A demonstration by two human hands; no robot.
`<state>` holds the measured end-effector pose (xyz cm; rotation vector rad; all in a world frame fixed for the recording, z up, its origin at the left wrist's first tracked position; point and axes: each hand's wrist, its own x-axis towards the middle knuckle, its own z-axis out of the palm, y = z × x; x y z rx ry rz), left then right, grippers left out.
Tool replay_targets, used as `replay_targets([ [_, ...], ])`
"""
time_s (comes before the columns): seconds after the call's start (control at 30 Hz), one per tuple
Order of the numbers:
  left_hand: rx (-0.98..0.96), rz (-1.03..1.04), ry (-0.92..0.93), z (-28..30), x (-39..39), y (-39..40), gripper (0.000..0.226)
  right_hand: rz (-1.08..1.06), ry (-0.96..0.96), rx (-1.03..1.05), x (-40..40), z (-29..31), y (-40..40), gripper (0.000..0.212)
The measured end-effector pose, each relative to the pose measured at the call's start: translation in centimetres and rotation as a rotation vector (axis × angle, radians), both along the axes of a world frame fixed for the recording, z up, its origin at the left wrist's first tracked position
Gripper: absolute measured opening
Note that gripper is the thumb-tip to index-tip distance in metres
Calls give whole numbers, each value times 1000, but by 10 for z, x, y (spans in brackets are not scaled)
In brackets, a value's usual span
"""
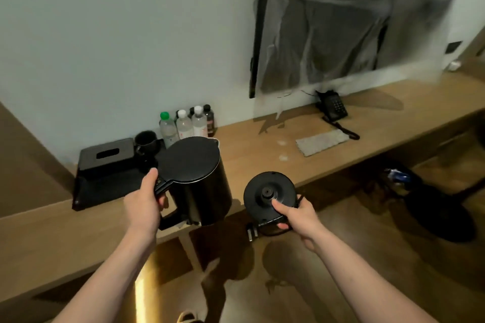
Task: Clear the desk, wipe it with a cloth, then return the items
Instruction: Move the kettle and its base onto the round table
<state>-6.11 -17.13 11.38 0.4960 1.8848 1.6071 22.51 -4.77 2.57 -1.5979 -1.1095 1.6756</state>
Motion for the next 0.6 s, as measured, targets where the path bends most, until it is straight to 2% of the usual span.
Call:
replay_targets([
  [0.13,12,-148,-6,11,70,49,60,-150,20,29,83,7,4,50],
  [0.27,36,-312,31,17,141,98,47,-278,34,57,156,13,11,48],
  [0.4,49,-426,33,16,210,148,55,-371,51,100,222,21,20,44],
  [0.5,41,-513,41,9,258,191,60,-445,57,89,270,24,37,49],
  [0.6,28,-593,38,4,307,237,63,-520,81,76,325,27,62,39],
])
